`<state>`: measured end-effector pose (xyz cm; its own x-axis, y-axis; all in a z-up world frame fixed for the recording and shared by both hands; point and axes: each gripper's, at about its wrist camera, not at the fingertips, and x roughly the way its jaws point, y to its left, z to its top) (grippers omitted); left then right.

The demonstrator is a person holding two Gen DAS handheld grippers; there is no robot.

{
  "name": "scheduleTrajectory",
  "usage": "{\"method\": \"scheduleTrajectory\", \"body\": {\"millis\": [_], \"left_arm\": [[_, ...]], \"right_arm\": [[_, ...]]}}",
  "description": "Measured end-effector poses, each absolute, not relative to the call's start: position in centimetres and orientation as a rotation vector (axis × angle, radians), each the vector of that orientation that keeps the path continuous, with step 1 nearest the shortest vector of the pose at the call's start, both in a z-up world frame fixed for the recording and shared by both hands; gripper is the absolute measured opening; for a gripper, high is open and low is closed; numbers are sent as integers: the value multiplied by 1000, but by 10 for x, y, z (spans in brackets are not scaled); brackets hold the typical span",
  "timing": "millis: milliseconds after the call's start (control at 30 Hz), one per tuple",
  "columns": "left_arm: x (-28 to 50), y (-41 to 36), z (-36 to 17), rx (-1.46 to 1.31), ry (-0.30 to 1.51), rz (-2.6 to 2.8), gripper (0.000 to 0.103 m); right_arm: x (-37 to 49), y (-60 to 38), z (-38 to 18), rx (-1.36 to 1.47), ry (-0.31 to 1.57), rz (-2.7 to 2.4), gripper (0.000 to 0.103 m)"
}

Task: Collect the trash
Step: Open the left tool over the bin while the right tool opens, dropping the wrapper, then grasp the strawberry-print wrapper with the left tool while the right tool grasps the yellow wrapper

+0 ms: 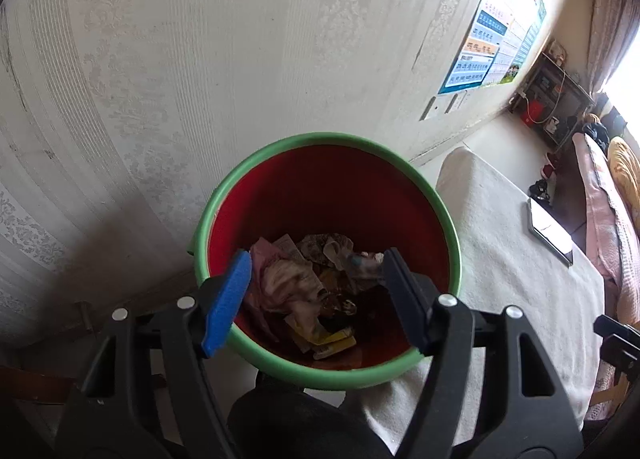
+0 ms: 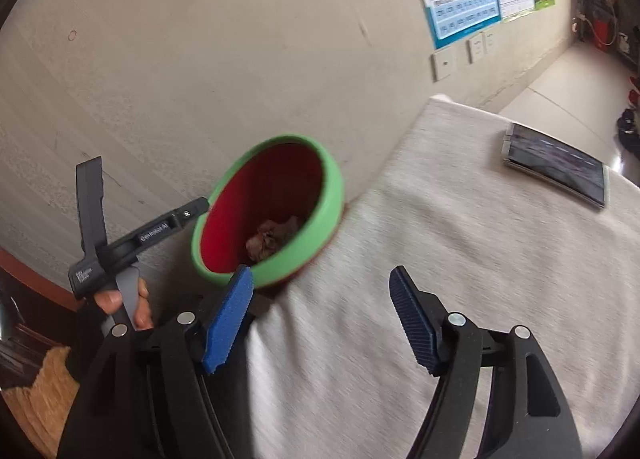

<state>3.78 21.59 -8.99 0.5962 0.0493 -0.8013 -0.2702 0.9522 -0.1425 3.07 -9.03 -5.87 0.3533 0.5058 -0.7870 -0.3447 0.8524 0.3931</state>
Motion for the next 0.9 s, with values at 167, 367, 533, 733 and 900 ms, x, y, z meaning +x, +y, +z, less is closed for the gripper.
{"method": "scheduleTrajectory", "body": {"millis": [167,367,533,733,900], "left_arm": [[32,176,-87,-202,927,96,65],[20,94,-98,-158,984,-130,65],[0,15,-110,-102,1045,-342,65],[-21,-24,-102,-28,1023,-476,69],[-23,-43,-112,-27,1070,-522,69]], "right_arm": [[-14,-179,-76,46,1242,357,72],[-63,-210,-122,-93,1576,318,72],[-76,-205,-166,-112,1725,341,70],[-65,-192,-166,-46,1681,413,23],[-46,-216,-136,33,1484,331,23]]}}
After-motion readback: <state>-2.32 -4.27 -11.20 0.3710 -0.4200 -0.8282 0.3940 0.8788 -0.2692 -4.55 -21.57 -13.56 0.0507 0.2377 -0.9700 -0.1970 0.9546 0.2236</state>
